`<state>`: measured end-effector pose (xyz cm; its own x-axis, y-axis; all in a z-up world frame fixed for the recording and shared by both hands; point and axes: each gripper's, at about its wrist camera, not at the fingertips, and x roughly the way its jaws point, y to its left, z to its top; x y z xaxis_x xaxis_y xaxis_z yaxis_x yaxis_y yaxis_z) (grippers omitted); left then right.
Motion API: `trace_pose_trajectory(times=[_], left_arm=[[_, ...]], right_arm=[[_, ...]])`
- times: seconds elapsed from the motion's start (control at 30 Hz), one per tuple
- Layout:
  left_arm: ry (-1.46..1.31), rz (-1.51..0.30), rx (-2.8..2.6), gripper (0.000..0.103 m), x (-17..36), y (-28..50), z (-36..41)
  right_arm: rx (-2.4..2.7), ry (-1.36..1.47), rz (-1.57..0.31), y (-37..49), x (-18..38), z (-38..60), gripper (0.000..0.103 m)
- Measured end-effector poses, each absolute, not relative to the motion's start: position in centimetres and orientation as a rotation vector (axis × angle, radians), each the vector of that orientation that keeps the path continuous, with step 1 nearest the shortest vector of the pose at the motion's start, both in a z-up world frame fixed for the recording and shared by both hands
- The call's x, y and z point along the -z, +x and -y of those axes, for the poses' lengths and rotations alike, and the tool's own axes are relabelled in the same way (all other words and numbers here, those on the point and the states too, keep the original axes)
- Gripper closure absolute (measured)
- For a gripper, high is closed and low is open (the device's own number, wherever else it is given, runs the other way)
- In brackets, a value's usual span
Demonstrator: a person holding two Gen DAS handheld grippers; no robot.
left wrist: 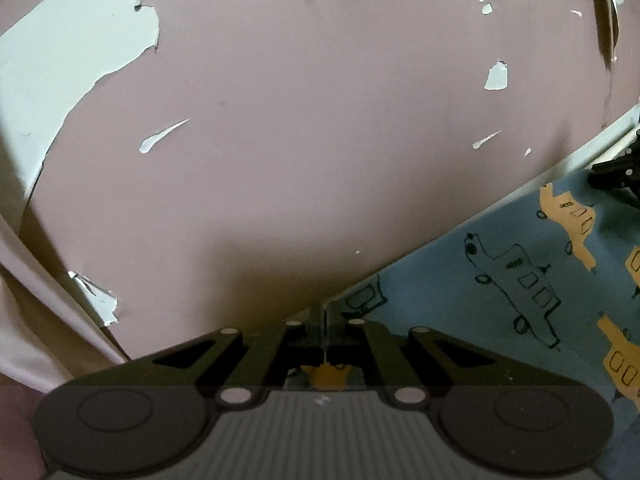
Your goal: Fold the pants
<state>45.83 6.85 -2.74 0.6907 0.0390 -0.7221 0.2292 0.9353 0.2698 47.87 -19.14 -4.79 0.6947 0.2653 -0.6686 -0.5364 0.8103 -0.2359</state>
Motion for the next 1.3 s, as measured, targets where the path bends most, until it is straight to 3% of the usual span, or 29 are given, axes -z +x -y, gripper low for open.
trace_pose_trajectory(times=[0.6, 0.93, 1.3], left_arm=[[0.398, -0.591, 0.222, 0.103, -3.4, 35.4, -8.0], [0.592, -0.578, 0.408, 0.103, -2.9, 27.5, -7.5], [0.800, -0.716, 0.606, 0.103, 1.6, 20.3, -6.3]], right_arm=[[-0.560, -0.528, -0.476, 36.3, -2.4, 22.0, 0.103], [-0.684, -0.673, -0.545, 27.0, -3.1, 21.6, 0.103], [-0.819, -0.759, -0.706, 20.0, 0.7, 20.6, 0.103]])
